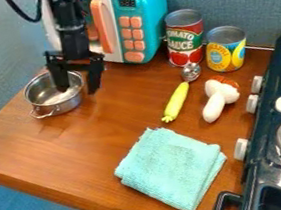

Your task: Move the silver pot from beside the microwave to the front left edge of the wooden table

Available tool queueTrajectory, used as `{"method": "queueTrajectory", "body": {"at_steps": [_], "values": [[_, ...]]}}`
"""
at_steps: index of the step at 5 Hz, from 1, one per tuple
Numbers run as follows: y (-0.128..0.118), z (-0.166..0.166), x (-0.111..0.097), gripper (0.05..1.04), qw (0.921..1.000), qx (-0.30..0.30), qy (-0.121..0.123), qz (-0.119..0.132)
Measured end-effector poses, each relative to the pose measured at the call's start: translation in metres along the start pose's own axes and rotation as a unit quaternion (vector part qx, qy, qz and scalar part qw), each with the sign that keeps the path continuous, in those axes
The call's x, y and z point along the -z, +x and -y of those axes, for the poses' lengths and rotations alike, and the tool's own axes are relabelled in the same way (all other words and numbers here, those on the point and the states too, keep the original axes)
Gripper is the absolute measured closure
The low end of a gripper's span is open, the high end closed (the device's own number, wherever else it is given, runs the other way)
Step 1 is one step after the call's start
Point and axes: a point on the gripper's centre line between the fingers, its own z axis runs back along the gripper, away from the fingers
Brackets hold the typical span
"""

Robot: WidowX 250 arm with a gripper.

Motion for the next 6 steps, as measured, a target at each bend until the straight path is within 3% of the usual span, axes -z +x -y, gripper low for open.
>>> {"method": "queueTrajectory", "body": {"at_steps": [1, 2, 4, 5, 6], "values": [[0.006, 0.007, 0.002, 0.083, 0.9994, -0.009, -0.026, 0.02], [0.003, 0.01, 0.017, 0.138, 0.9992, -0.024, -0.032, -0.006], [0.004, 0.008, 0.016, 0.71, 0.9995, -0.014, -0.027, -0.003], [-0.001, 0.006, 0.016, 0.901, 0.9998, -0.005, -0.019, -0.01], [-0.009, 0.006, 0.003, 0.971, 0.9999, -0.001, -0.004, 0.01]]}}
